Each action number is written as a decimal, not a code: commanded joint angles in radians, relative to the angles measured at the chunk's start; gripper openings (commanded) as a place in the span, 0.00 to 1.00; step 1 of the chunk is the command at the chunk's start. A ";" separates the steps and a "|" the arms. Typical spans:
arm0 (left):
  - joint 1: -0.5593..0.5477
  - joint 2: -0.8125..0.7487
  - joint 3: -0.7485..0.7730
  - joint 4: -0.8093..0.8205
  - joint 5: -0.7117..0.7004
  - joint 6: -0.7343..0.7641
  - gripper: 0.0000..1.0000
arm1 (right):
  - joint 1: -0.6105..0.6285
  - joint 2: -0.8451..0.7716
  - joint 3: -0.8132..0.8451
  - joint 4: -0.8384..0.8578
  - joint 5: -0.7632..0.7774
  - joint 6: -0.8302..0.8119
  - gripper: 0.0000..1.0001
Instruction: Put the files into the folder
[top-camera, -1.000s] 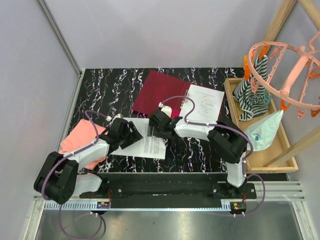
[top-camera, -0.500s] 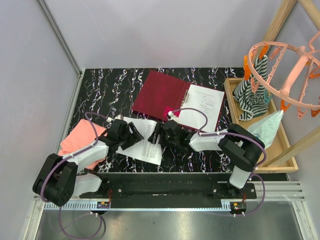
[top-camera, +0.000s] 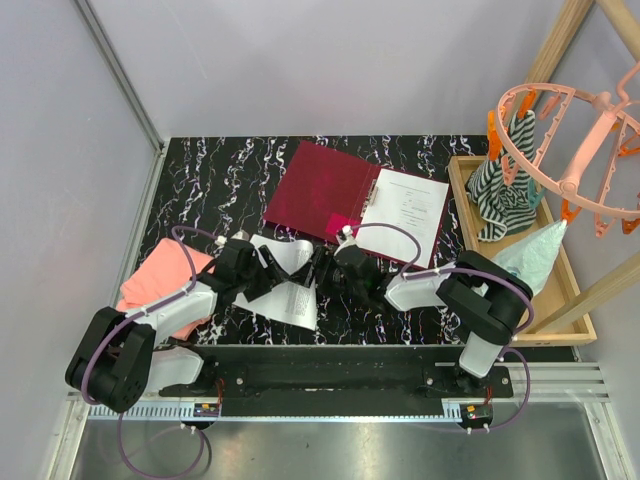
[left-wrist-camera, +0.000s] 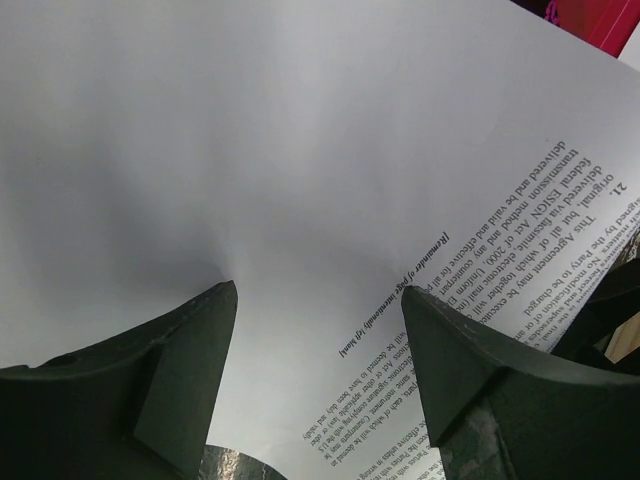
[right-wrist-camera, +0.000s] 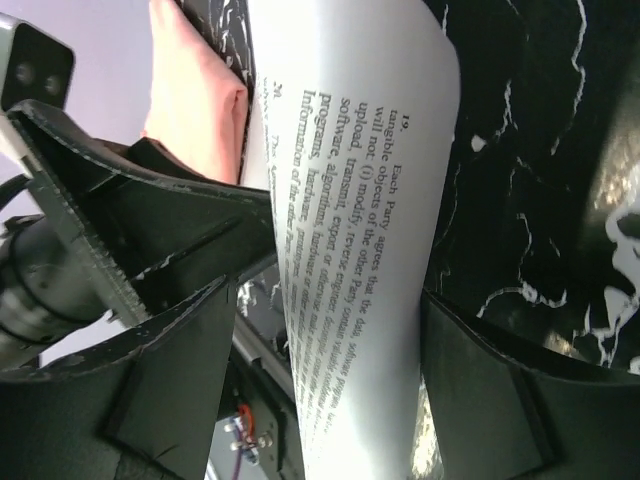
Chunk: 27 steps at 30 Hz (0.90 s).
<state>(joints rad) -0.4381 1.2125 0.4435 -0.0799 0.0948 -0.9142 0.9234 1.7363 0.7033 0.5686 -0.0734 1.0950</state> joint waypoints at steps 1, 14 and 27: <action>-0.004 0.013 -0.020 -0.070 0.039 0.006 0.75 | 0.009 -0.078 -0.053 0.083 0.020 0.098 0.79; -0.004 0.050 -0.017 -0.020 0.083 -0.020 0.75 | 0.012 0.002 -0.166 0.292 -0.019 0.359 0.74; -0.004 -0.033 0.011 -0.044 0.079 0.078 0.82 | 0.006 -0.076 -0.039 -0.218 0.069 0.084 0.50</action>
<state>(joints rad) -0.4385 1.2346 0.4450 -0.0425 0.1795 -0.9131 0.9237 1.7351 0.5743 0.6037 -0.0654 1.3582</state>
